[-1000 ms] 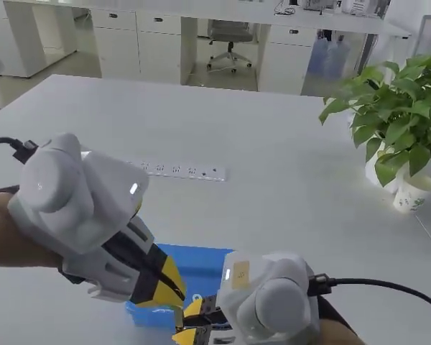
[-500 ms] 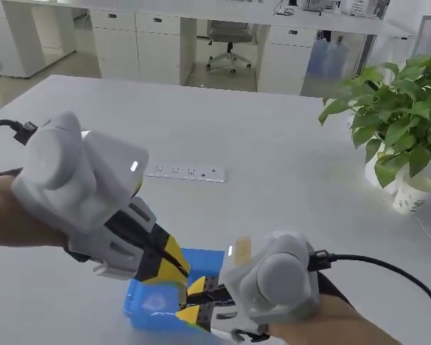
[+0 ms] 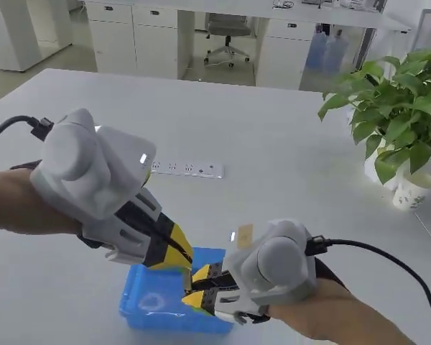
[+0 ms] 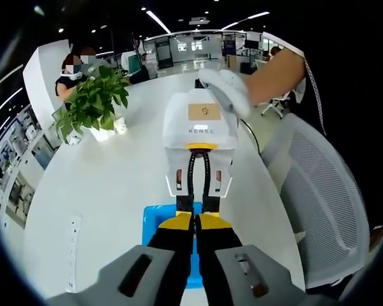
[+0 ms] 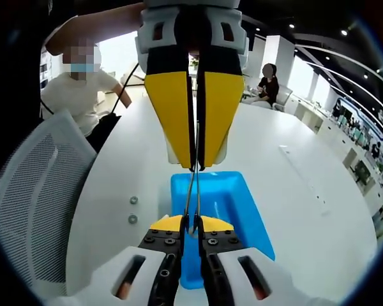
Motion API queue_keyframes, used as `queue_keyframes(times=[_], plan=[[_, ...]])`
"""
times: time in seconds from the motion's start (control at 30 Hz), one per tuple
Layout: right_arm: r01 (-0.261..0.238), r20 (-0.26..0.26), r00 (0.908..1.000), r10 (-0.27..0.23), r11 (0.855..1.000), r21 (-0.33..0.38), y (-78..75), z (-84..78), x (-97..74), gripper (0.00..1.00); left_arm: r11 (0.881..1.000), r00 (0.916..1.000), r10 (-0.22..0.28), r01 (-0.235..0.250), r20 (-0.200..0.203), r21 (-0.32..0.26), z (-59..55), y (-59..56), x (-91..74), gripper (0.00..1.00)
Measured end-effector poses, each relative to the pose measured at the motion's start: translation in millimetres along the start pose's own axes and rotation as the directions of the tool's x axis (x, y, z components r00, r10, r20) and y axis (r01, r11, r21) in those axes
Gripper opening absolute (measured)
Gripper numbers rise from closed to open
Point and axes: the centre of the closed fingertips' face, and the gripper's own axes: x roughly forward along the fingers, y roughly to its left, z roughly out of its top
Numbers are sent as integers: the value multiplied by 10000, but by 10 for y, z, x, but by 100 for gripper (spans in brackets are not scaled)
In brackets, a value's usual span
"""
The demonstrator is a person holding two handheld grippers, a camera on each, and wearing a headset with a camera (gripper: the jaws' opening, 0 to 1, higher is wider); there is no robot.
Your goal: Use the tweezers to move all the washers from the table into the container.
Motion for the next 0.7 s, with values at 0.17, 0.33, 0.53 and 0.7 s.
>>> queue_keyframes(times=[0.17, 0.33, 0.53, 0.7], plan=[[-92, -138, 9999, 95, 9998, 161, -22, -89, 43, 9, 9998, 9997, -165, 164, -152, -56, -78, 39, 80, 4], [-169, -230, 9996, 176, 9994, 290, -54, -154, 83, 9, 9995, 9994, -310, 308, -167, -120, -118, 75, 135, 4], [-254, -337, 9991, 271, 9985, 475, -99, -236, 151, 9, 9990, 9988, -424, 420, -253, -181, -193, 138, 211, 4], [-318, -367, 9987, 345, 9970, 710, -127, -302, 203, 9, 9982, 9980, -547, 539, -320, -252, -250, 175, 271, 4]])
